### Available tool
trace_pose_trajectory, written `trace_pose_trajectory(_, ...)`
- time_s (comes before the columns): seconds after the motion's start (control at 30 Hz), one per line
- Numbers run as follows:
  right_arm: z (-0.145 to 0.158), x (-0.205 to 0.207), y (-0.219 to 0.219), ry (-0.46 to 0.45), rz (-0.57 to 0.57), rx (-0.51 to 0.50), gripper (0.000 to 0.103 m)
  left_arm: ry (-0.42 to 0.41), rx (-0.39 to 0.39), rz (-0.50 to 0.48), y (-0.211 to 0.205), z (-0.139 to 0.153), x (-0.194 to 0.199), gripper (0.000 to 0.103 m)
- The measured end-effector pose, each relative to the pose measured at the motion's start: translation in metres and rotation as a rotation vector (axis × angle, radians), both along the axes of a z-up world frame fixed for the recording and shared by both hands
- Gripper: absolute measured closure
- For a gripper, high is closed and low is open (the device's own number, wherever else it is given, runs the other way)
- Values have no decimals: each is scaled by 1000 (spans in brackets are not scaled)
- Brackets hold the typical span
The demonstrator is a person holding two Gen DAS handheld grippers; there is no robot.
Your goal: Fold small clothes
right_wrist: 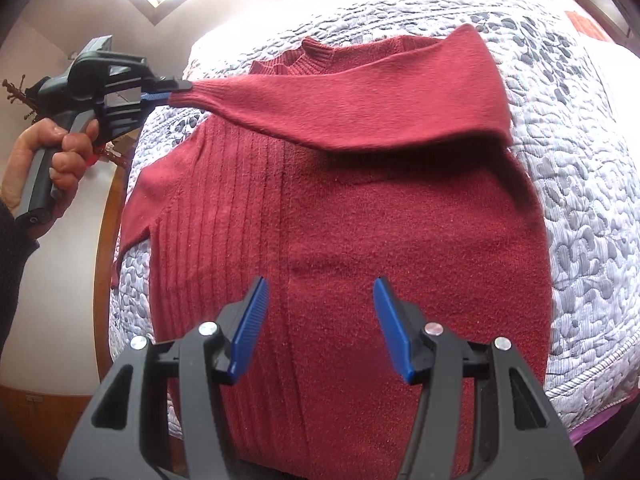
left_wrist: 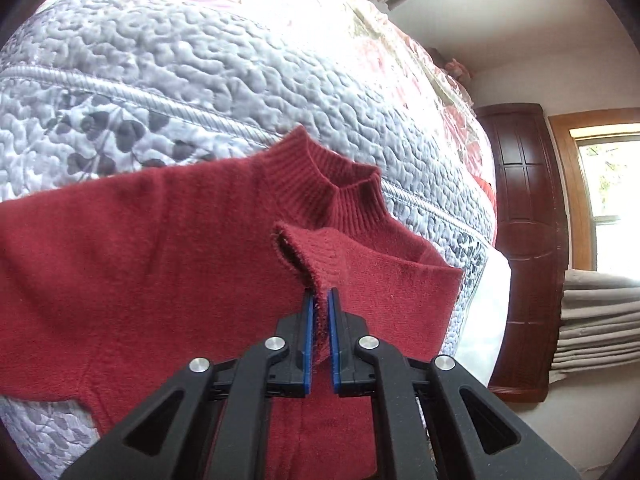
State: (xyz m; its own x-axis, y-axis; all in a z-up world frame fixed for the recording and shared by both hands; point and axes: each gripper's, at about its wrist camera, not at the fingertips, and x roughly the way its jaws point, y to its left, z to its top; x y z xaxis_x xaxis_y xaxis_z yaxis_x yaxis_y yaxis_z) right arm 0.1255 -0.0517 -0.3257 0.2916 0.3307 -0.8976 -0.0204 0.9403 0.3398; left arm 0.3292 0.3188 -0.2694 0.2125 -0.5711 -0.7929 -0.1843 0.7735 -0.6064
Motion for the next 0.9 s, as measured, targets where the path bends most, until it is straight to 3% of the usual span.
trace_pose_trajectory(0.33,-1,-1,1,7,6,-14,48,25,-1,86,51,-30,-16,97)
trace_pose_trajectory(0.6,-4,4,-2,12,6,-24,48,43,-4,132,69,-45,-39,97)
trace_pose_trajectory(0.7,-6,9,-4,11,2,-33,48,74,19,104,66,-60,-41,97)
trace_pose_trajectory(0.77,-6,14,-8,10,-9,-41,48,73,39,102,66,-66,-41,97)
trace_pose_trajectory(0.9,-4,19,-18,0,-37,-52,48,45,9,157,78,-65,-46,97)
